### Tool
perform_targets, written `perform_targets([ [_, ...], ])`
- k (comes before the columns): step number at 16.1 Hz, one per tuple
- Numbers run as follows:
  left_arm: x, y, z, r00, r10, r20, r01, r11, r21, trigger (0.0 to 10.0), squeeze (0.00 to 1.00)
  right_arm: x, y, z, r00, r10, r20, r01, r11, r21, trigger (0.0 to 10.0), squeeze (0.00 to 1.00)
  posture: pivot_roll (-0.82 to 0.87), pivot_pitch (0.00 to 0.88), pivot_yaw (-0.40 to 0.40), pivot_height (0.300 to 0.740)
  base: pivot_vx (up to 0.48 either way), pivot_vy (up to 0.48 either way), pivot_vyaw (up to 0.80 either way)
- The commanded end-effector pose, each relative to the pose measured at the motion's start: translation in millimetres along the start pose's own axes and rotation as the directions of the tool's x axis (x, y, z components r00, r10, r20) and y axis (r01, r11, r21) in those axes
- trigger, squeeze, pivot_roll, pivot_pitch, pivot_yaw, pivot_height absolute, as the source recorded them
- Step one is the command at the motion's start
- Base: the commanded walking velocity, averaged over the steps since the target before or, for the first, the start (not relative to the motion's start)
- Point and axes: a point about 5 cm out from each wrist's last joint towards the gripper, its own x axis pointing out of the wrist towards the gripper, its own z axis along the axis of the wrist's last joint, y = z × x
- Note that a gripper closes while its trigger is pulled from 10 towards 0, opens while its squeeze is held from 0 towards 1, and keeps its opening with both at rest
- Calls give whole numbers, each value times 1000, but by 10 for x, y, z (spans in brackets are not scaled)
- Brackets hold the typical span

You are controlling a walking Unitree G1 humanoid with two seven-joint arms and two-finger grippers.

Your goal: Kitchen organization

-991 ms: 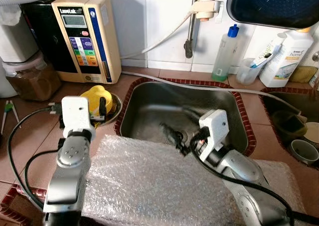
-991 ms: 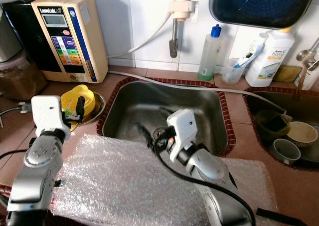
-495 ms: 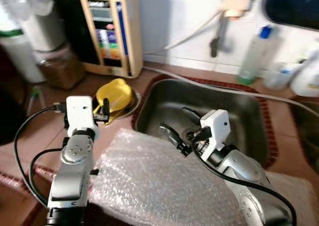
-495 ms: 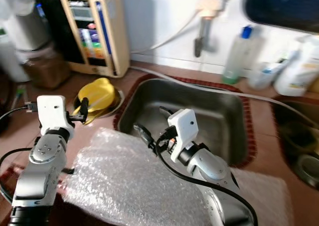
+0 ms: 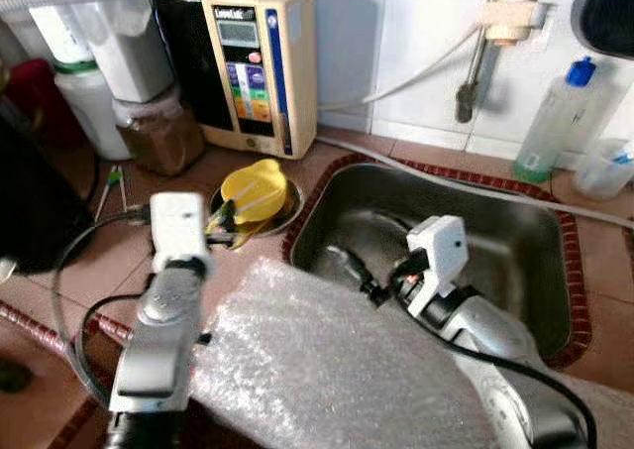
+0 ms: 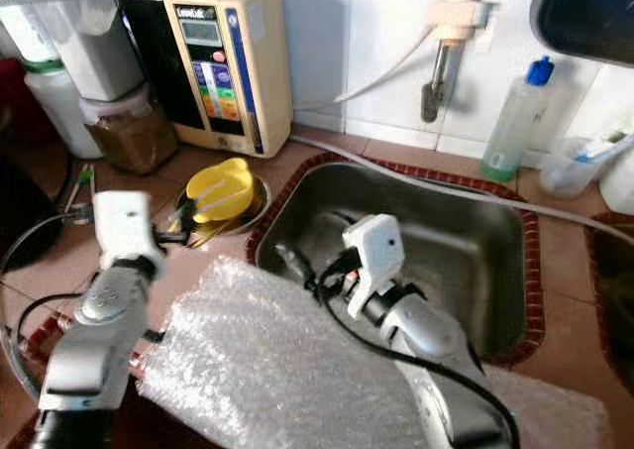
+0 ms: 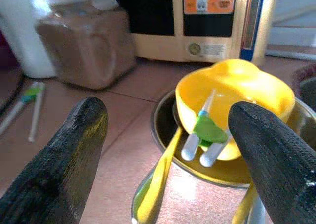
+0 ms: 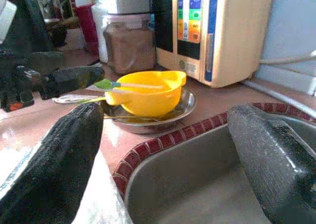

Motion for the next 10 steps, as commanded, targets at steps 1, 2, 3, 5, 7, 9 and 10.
perform_targets([
  [1,-5,59,-2,1000,13,-10,-12,1000,13,10000,0,29,30,25,1000,11,11,-10,1000,-5,10000,0,-66,36,32,740,0,0,0],
  [2,-6,52,-11,1000,8,-15,-8,1000,16,10000,0,29,26,23,1000,6,10,-6,1000,-8,10000,0,-67,35,31,740,0,0,0],
  [3,-6,46,-18,1000,6,-20,-5,1000,15,10000,0,32,18,24,1000,-1,11,1,1000,-11,10000,0,-67,34,31,740,0,0,0],
  [5,1,2,-38,999,-21,-38,21,1000,11,10000,0,50,-30,39,999,-35,18,36,999,-29,10000,0,-67,31,29,740,0,0,0],
  [7,7,-49,-71,997,-53,-62,54,998,11,10000,0,60,-62,50,998,-65,24,66,997,-41,10000,0,-67,28,30,740,0,0,0],
  [9,11,-104,-111,991,-102,-87,103,995,7,10000,0,80,-90,61,994,-106,34,108,992,-59,10000,0,-68,24,31,740,0,0,0],
  [10,15,-125,-118,989,-116,-93,117,993,12,10000,0,87,-98,69,992,-120,39,123,990,-69,10000,0,-68,24,30,740,0,0,0],
])
